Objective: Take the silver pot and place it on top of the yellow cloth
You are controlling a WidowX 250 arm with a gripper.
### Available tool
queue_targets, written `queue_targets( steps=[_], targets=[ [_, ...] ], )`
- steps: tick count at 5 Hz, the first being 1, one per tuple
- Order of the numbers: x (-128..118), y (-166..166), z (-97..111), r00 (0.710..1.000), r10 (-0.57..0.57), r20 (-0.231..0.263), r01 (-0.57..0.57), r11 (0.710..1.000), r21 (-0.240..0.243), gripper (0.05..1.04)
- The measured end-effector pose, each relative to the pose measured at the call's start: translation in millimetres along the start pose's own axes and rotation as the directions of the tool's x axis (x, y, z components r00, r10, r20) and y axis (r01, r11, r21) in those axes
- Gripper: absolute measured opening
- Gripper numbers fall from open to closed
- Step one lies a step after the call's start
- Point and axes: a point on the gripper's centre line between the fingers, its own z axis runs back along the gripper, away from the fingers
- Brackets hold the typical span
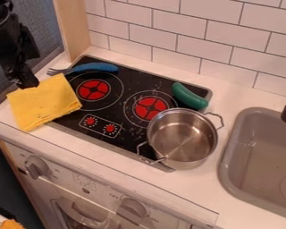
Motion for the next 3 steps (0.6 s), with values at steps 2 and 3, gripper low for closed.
queue_targets(
  steps=[2, 3],
  targets=[
    [-31.4, 1.3, -7.0, 0.99, -0.132, -0.05, 0.134, 0.991, 0.03, 0.998],
    [-51.3, 3.9, -6.7, 0.986, -0.136, -0.093, 0.14, 0.99, 0.033, 0.998]
  ],
)
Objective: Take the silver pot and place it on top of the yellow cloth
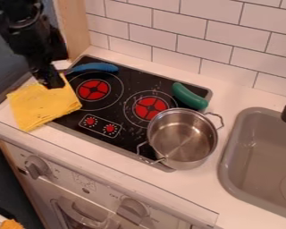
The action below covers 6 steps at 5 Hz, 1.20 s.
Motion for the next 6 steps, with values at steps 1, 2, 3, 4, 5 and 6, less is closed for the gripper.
queue_targets(
  steps=[1, 2, 3, 4, 5, 6],
  targets=[
    [-30.3, 1.8, 2.5, 0.999, 0.018, -0.03, -0.018, 1.0, -0.008, 0.998],
    [-58.4, 9.2, 11.0, 0.999, 0.019, -0.029, -0.019, 1.0, -0.02, 0.998],
    [-82.8, 17.1, 10.2, 1.0, -0.023, -0.015, 0.023, 1.0, -0.012, 0.998],
    [-112.4, 26.8, 10.0, 0.999, 0.007, -0.032, -0.007, 1.0, -0.015, 0.998],
    [-138.9, 40.2, 2.3, 0.99, 0.142, 0.002, -0.142, 0.99, -0.012, 0.998],
    [-152.3, 42.9, -3.7, 0.956, 0.282, 0.076, -0.28, 0.959, -0.046, 0.998]
  ],
)
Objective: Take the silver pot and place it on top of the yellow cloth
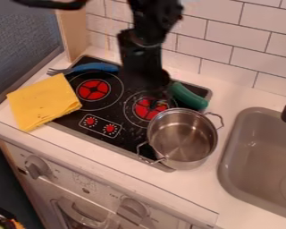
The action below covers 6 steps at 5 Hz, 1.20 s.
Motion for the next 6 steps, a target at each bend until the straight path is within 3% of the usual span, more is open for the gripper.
queue_targets(
  steps=[1, 3, 4, 5, 6],
  targets=[
    [-6.5, 5.5, -9.2, 0.994, 0.097, 0.056, -0.099, 0.995, 0.026, 0.998],
    [-7.3, 7.7, -29.9, 0.97, 0.217, 0.107, -0.227, 0.97, 0.09, 0.998],
    [-6.1, 7.1, -39.1, 0.953, 0.285, 0.104, -0.297, 0.948, 0.117, 0.998],
    [-10.9, 11.4, -52.9, 0.954, 0.288, 0.08, -0.297, 0.943, 0.152, 0.989],
    [-13.9, 17.3, -64.6, 0.952, 0.297, 0.075, -0.306, 0.935, 0.181, 0.913]
  ],
)
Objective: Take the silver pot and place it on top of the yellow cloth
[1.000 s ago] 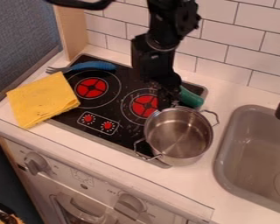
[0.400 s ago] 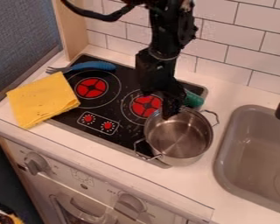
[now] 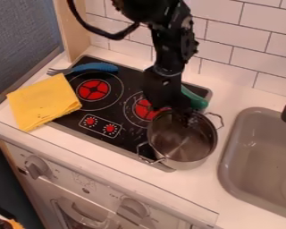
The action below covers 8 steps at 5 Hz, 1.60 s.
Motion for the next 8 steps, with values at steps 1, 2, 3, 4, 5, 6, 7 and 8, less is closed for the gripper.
queue_targets(
  steps=[1, 2, 3, 4, 5, 6, 7, 8],
  targets=[
    [-1.4, 7.1, -7.5, 1.0, 0.003, 0.002, -0.003, 1.0, 0.025, 0.603],
    [-3.2, 8.7, -7.1, 1.0, -0.018, 0.0, 0.018, 1.0, 0.016, 0.333],
    [-3.5, 9.1, -6.9, 1.0, -0.021, -0.004, 0.021, 1.0, 0.018, 0.16],
    [-3.8, 9.1, -6.4, 1.0, -0.024, -0.006, 0.024, 1.0, 0.018, 0.094],
    [-4.0, 9.3, -5.4, 0.999, -0.039, -0.009, 0.039, 0.999, 0.019, 0.09],
    [-5.3, 8.7, 0.5, 0.999, -0.041, -0.03, 0.042, 0.999, 0.026, 0.087],
    [-4.6, 4.6, 10.1, 0.997, -0.048, -0.052, 0.05, 0.998, 0.027, 0.083],
    [-7.1, -3.4, 24.8, 0.994, -0.031, -0.106, 0.034, 0.999, 0.025, 0.083]
  ],
)
